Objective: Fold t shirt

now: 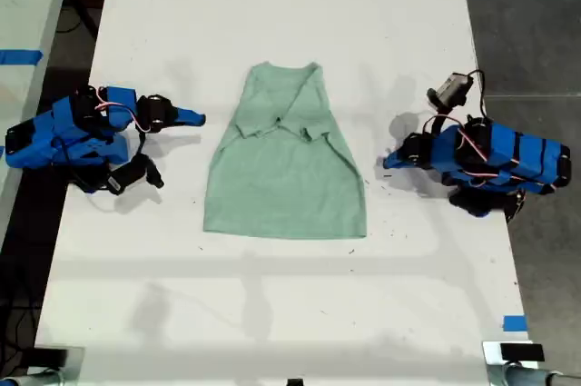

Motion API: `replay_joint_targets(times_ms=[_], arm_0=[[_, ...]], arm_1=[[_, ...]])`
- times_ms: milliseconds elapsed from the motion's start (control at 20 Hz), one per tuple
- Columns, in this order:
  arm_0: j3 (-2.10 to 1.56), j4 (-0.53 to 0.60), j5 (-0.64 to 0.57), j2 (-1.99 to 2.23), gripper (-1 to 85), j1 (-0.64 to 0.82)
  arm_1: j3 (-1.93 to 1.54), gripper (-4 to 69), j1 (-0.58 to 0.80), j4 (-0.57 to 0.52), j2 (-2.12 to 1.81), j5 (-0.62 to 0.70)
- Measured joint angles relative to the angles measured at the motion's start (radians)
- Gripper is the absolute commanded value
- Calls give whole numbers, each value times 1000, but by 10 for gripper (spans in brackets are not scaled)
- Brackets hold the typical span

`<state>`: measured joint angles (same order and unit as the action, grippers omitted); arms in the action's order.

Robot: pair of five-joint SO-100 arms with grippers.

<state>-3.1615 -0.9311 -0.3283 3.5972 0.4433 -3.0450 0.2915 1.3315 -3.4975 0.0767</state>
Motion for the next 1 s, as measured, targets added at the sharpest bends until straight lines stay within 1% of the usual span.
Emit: replay_joint_targets(times_ms=[450,550,1000], arm_0=[[0,0,0,0,0,0],[0,0,0,0,0,0],[0,0,0,0,0,0]], arm_1=[[0,-11,-5,0,0,0],[0,0,-11,0,0,0],[-5,-11,-8,0,0,-18]])
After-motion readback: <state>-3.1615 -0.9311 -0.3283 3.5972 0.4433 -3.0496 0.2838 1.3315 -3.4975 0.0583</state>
